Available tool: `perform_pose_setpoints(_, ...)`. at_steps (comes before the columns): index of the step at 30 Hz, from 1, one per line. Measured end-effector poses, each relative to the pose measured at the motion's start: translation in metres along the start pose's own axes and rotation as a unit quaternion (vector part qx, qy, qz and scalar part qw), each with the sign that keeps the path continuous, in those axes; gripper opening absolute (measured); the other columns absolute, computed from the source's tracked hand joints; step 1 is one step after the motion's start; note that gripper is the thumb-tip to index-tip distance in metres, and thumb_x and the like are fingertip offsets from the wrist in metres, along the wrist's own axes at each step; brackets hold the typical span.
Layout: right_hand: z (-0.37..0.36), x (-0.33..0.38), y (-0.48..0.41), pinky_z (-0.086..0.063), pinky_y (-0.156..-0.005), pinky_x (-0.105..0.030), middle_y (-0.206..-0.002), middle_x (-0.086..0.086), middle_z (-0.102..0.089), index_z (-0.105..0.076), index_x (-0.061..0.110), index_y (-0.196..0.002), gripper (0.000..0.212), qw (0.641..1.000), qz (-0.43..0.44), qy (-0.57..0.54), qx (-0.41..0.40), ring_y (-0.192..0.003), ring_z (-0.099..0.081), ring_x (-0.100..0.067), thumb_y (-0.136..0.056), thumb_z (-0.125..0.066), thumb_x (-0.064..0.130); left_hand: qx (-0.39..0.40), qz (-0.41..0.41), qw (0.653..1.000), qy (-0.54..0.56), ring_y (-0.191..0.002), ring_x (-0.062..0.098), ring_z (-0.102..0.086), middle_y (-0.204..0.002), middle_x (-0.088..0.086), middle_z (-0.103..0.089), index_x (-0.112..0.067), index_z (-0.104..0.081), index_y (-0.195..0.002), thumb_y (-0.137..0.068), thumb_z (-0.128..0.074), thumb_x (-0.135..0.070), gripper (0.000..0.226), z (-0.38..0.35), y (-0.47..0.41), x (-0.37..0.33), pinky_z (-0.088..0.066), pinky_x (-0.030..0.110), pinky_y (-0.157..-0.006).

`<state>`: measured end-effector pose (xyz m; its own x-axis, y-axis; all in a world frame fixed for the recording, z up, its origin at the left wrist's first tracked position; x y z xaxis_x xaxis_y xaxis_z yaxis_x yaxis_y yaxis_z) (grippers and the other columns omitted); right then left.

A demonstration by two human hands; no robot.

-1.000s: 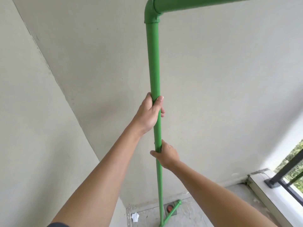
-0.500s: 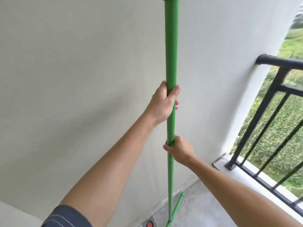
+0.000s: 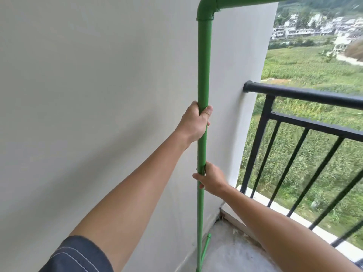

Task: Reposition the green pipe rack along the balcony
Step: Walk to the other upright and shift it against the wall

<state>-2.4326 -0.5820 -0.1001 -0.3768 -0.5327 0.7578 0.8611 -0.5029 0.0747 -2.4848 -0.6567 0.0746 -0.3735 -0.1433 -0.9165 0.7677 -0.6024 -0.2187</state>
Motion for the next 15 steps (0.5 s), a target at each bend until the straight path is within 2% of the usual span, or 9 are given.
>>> perform_pose_setpoints(4,0.023,-0.015,-0.045,-0.060,-0.074,-0.051,-0.085,-0.014,-0.072,-0.059,0.011,-0.095,0.022,0.998,-0.031,-0.005,-0.050,-0.076,-0.072,-0.031,-0.083,-0.067,0.027,0.023,-0.005,1.000,0.009,-0.088,0.024,-0.061,-0.087,0.004,-0.055,-0.017,-0.045,-0.100,-0.094,-0.042,-0.040,0.024,-0.021,-0.045,0.005,-0.050,0.037,-0.084)
perform_pose_setpoints(8,0.044,-0.036,-0.081,-0.060,-0.075,-0.051,-0.087,-0.013,-0.071,-0.060,0.012,-0.094,0.018,0.993,-0.080,-0.009,-0.084,-0.079,-0.071,-0.032,-0.084,-0.068,0.025,0.082,-0.008,0.997,-0.004,-0.101,0.029,-0.062,-0.089,0.001,-0.055,-0.018,-0.047,-0.097,-0.092,-0.043,-0.040,0.023,-0.047,-0.090,0.010,-0.050,0.048,-0.091)
perform_pose_setpoints(15,0.070,-0.065,-0.111,-0.060,-0.076,-0.047,-0.089,-0.011,-0.071,-0.058,0.015,-0.093,0.016,0.983,-0.127,-0.014,-0.129,-0.080,-0.071,-0.029,-0.085,-0.069,0.023,0.100,-0.037,0.994,-0.025,-0.080,0.022,-0.055,-0.089,0.004,-0.056,-0.009,-0.049,-0.108,-0.095,-0.041,-0.037,0.032,-0.093,-0.138,0.014,-0.049,0.040,-0.080)
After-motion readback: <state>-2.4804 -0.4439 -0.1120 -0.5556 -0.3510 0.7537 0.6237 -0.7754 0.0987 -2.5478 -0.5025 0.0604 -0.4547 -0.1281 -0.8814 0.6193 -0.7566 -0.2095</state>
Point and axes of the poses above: each hand's wrist, its own y-axis away from the middle knuckle, its own z-axis out of the back of the hand, x = y × z, the point moved 3 cm from there along -y, towards the middle knuckle
